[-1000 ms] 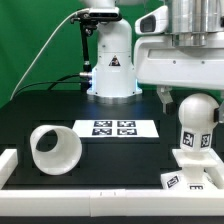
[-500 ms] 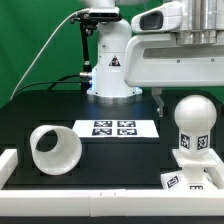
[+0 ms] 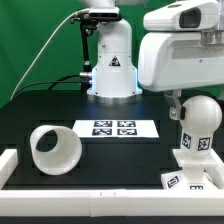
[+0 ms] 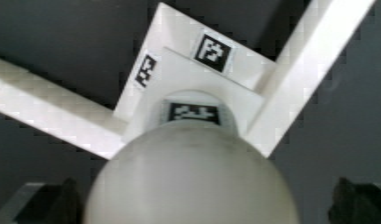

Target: Assemble lamp

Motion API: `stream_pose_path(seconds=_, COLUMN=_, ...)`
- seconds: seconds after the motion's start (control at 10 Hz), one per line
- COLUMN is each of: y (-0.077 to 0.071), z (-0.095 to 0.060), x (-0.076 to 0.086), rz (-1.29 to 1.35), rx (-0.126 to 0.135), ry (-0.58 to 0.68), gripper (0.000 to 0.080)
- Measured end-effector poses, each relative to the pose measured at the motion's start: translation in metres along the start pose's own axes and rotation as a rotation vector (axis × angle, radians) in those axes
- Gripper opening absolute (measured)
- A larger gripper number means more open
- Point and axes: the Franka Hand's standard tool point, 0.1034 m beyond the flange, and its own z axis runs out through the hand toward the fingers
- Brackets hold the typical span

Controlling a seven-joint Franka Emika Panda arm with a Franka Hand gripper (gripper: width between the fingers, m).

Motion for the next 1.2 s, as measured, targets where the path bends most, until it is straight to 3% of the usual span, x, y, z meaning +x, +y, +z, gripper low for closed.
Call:
stream_pose_path(seconds=0.1, y=0.0056, z=-0.0004, x=-0.0010, rz=-0.061, rx=-0.001, ry=0.001, gripper=0.0699)
stream_pose_path(seconds=0.4, y=0.0042, z=0.0007, x=-0.0016, rz=-0.023, rx=0.000, ry=0.000, gripper=0.0699)
stream_pose_path(seconds=0.5, y=0.0042, z=0.0008, x=-0.0016, rz=0.015, rx=0.001, ry=0.001, gripper=0.0571)
stream_pose_path(seconds=0.6, y=0.0041, z=0.0008, x=-0.0016, rz=0.085, rx=0.001, ry=0.001, gripper=0.0565)
stream_pose_path(seconds=0.9, y=0.0035, z=0.0001, x=0.0019, rz=0.504, rx=-0.015, ry=0.030, gripper=0.0565)
stream_pose_path(seconds=1.2, y=0.0058, z=-0.0010, x=0.0012, rz=0.962, rx=-0.013, ry=0.026, gripper=0.0565)
